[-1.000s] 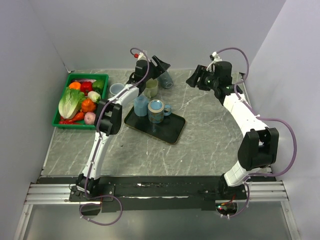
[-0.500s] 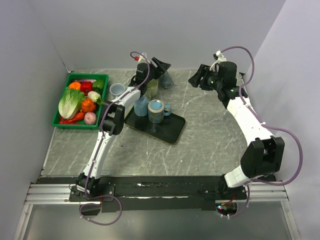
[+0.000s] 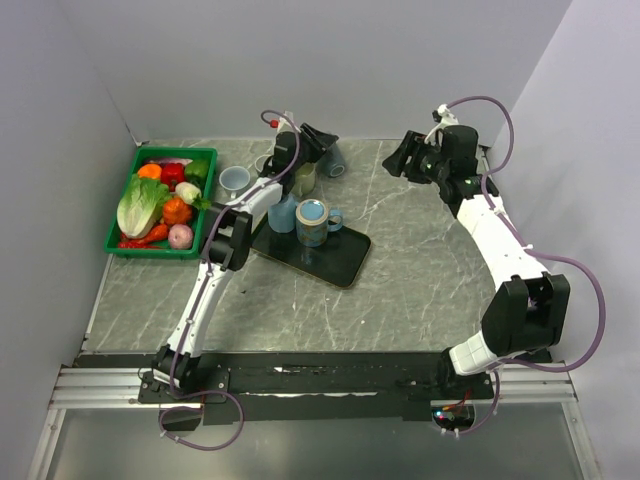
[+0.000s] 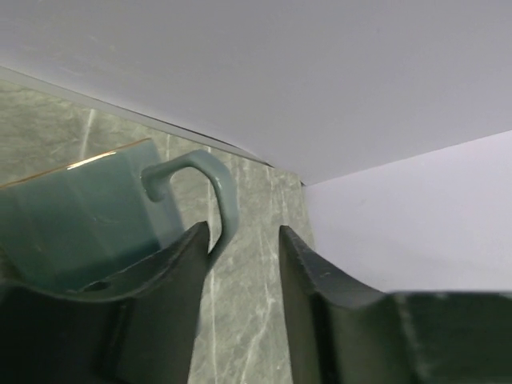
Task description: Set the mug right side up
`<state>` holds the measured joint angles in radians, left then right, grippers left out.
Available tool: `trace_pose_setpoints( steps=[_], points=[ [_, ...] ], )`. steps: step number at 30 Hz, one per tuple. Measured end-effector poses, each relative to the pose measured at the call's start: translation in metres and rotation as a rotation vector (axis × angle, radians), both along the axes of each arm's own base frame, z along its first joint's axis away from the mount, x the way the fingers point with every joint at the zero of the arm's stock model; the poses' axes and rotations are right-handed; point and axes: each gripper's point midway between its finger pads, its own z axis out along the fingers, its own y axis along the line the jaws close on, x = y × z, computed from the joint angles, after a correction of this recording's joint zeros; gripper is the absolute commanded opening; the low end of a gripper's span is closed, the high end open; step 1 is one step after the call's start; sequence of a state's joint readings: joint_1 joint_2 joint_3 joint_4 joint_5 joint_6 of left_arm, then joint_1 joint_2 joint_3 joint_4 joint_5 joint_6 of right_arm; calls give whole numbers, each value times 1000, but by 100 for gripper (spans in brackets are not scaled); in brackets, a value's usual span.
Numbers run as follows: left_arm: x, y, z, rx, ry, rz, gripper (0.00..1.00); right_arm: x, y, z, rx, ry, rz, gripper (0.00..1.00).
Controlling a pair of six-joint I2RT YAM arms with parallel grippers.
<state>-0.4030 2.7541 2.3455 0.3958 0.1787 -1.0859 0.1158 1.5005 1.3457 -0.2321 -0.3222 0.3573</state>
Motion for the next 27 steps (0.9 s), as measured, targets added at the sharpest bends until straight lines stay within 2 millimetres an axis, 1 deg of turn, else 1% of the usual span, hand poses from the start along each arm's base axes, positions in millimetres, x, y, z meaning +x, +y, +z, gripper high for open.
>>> trace_pose_setpoints(
  steps=[1, 3, 4, 6, 10, 21, 24, 27],
  points=[
    [0, 0, -2, -1, 3, -1, 36, 0, -1, 0, 0, 0, -2, 68],
    [0, 0, -4, -1, 8, 0, 29, 0, -2, 0, 0, 0, -5, 68],
    [0, 1, -5, 0, 13, 0, 24, 1, -3, 0, 0, 0, -6, 68],
    [1, 2, -9, 3, 24, 1, 18, 1, -4, 0, 0, 0, -8, 68],
    [0, 1, -6, -3, 15, -4, 1, 1, -5, 0, 1, 0, -10, 68],
    [-5, -5, -1, -4, -15, -48, 1, 1, -6, 0, 1, 0, -13, 68],
    [-12, -8, 0, 8, -27, -84, 1, 1, -6, 0, 1, 1, -15, 68],
    [-24, -13, -3, 29, -23, -131, 1, 0, -7, -2, 1, 13, -20, 68]
  ],
)
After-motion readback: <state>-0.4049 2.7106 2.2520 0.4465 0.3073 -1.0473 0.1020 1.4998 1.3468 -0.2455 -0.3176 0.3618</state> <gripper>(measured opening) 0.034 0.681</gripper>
